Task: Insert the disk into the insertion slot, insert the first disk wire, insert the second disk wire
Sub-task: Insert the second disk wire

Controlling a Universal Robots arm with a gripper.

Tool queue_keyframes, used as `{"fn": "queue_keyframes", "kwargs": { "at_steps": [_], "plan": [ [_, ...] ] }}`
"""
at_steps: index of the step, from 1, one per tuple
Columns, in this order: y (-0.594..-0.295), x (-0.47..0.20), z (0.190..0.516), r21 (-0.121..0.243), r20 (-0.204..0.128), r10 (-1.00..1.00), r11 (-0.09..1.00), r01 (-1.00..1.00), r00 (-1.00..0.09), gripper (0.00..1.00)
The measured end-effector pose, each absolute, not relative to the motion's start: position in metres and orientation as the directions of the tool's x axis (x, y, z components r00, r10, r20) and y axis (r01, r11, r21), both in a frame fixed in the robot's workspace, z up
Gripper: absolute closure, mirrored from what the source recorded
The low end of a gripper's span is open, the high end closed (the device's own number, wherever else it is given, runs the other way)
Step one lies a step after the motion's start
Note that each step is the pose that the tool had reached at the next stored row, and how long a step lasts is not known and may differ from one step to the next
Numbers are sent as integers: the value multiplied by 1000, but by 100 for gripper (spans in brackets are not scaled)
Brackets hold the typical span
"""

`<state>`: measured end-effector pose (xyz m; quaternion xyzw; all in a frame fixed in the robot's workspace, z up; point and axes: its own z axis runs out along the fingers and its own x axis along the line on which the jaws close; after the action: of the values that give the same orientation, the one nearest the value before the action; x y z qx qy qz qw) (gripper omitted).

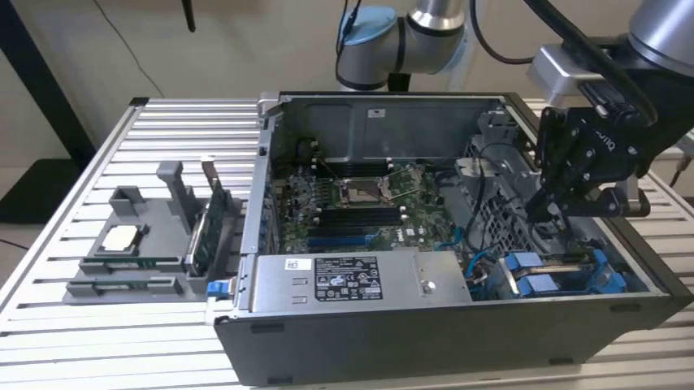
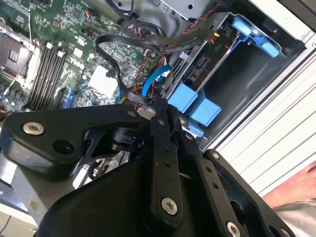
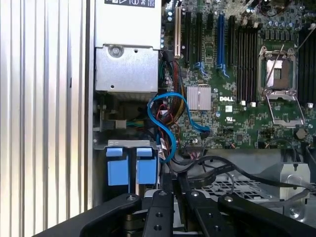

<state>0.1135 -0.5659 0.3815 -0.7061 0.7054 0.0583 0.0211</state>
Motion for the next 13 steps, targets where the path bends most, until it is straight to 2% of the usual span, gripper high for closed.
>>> {"fn": "queue_keyframes", "kwargs": {
  "at_steps": [13],
  "plan": [
    [-566, 117, 378, 52, -112, -994, -4, -999, -2, 84]
  ]
}}
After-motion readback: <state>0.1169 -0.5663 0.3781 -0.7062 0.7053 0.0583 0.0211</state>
